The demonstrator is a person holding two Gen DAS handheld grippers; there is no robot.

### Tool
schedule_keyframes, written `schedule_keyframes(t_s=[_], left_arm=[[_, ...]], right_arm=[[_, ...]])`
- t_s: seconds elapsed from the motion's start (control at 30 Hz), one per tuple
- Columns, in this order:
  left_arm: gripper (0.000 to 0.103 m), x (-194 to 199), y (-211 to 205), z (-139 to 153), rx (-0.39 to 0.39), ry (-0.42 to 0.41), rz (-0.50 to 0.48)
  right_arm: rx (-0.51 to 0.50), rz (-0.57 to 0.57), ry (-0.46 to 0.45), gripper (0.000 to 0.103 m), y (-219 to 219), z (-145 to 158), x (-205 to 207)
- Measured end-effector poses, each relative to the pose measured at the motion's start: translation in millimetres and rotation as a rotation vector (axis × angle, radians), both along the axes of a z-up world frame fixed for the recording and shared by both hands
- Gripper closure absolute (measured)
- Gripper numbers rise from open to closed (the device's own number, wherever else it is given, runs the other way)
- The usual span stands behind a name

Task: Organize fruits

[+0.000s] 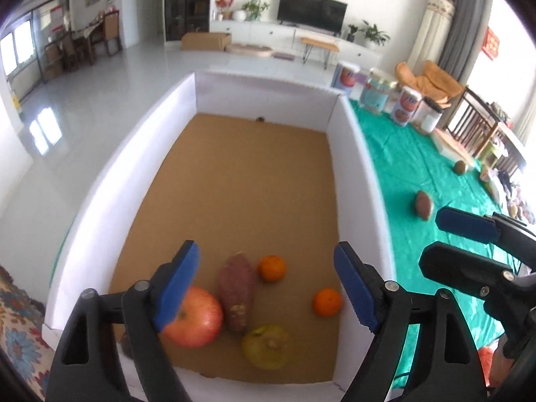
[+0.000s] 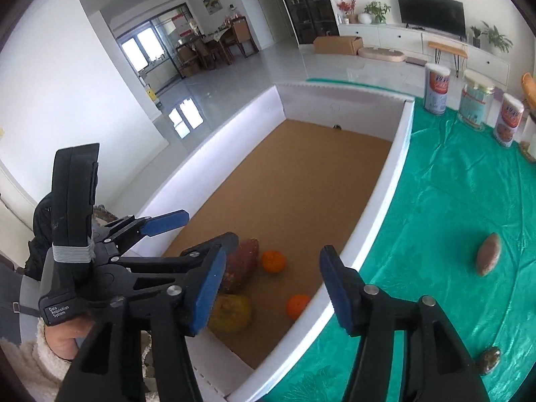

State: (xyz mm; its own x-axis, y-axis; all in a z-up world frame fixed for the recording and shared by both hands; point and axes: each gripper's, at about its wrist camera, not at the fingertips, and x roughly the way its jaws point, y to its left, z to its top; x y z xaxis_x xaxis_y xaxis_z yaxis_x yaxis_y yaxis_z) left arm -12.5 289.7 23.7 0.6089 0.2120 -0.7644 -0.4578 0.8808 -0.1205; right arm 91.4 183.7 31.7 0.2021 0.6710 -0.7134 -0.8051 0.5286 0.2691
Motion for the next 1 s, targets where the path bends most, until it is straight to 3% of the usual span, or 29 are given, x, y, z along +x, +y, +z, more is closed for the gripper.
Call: schedule_keyframes(t_s=[0.07,0.23,0.43,0.53,0.6,0.73,1.0], left_arm=[[0.016,0,-28,19,0.029,-0.061,-0.06],[0.015,24,-115,30,0.035,-0.122,-0.278],[0.015,65,-221,-14,0.009,-0.046,-0.505],[0.015,79,-258,-39,0.063,0.009,-0.556],[0.015,87,-268,-53,0.102,0.044,-0.551],[0.015,95,-265,-70,0.141,0.079,-0.49],[0.015,100,-262,-85,0.18,0.095,-0.46]], right_arm=[[0.026,-0.06,-0.058,0.022,-36,19,0],[-0.012,-0.259,-0.149,0.021,-135,23,-5],[-0.144,-0.612,-0.127,0.018,-270,-41,12],[-0.205,-0.792,-0.081,0.018,-333,-77,34],[-0.171,-0.884,-0.025,0.018,-367,-94,38],[-0.135,-0.98,0.03,0.018,-389,-113,43],[-0.191,-0.953,-0.125,0.017,-361,-110,40]])
